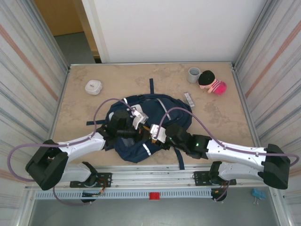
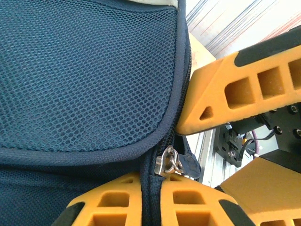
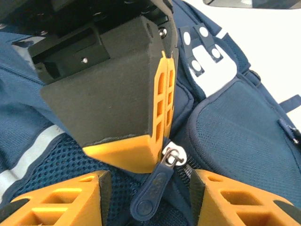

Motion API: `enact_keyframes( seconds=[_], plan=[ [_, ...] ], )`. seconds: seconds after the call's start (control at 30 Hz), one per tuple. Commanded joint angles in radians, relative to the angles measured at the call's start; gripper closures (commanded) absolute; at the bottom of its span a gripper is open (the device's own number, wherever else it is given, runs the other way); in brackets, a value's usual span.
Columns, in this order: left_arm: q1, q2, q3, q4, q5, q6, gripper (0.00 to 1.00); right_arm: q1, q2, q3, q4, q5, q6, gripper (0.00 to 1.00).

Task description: Pack books, pencil case, and school supplies into a backpack

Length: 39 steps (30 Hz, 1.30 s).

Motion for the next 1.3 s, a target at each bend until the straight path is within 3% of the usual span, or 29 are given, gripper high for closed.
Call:
enact_keyframes(
  seconds=[0.0, 0.33, 0.43, 0.6, 0.7, 0.83, 1.1, 1.17, 1.27],
  plan=[
    [-0.012, -0.048, 0.039, 0.031, 0.079, -0.031, 1.0, 0.005, 0.018, -0.011, 0.086, 0.063, -0.043, 0.53],
    [-0.012, -0.073, 0.038, 0.022, 0.067, -0.021, 1.0, 0.006, 0.018, -0.013, 0.016, 0.187, -0.013, 0.77],
    [-0.012, -0.075, 0.037, 0.016, 0.063, -0.015, 1.0, 0.005, -0.009, -0.018, -0.002, 0.193, 0.0, 0.88],
    [-0.012, -0.085, 0.036, -0.015, 0.037, 0.008, 1.0, -0.008, -0.053, -0.018, -0.06, 0.168, 0.035, 0.99],
    [-0.012, -0.103, 0.035, -0.074, -0.019, 0.05, 1.0, -0.046, -0.088, -0.016, -0.129, 0.088, 0.078, 1.0],
    [-0.01, -0.143, 0.02, -0.146, -0.1, 0.109, 1.0, -0.168, -0.164, -0.01, -0.24, -0.112, 0.163, 1.0],
    [-0.006, -0.222, 0.003, -0.287, -0.251, 0.177, 0.92, -0.354, -0.145, 0.011, -0.345, -0.335, 0.282, 1.0],
    [-0.004, -0.247, 0.006, -0.322, -0.281, 0.164, 0.84, -0.386, -0.123, 0.029, -0.357, -0.407, 0.309, 1.0],
    [-0.005, -0.294, 0.013, -0.382, -0.325, 0.093, 0.6, -0.404, -0.073, 0.07, -0.382, -0.505, 0.359, 1.0]
  ],
)
